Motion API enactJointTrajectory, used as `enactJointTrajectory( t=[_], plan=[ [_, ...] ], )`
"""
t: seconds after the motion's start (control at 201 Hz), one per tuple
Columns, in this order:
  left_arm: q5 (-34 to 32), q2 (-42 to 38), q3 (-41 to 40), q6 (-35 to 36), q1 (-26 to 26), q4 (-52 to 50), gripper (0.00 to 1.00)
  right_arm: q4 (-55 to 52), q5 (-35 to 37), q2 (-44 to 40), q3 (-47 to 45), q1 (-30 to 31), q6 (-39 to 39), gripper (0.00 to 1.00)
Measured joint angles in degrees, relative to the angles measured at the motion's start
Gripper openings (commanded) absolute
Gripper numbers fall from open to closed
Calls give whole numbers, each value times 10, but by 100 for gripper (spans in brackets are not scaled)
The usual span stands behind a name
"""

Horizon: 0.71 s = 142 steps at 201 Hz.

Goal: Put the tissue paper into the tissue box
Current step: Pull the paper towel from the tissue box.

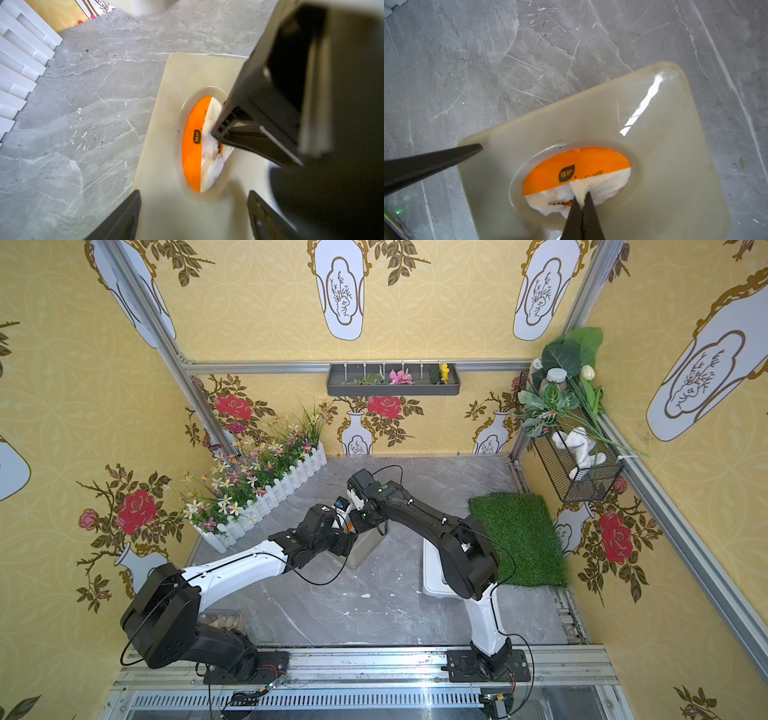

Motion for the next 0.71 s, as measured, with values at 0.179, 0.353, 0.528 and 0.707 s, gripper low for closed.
enactJointTrajectory(
  t=[0.179,0.353,0.528,0.707],
  plan=[
    [-1,1,-1,1,-3,3,82,19,-13,0,-12,-6,26,0],
    [12,4,-1,8,-7,3,82,90,-46,-7,-44,-16,61,0],
    [12,8,0,8,-8,9,82,99,-58,-9,-49,-20,74,0],
    [12,8,0,8,-8,9,82,98,-58,-9,-48,-20,75,0]
  ],
)
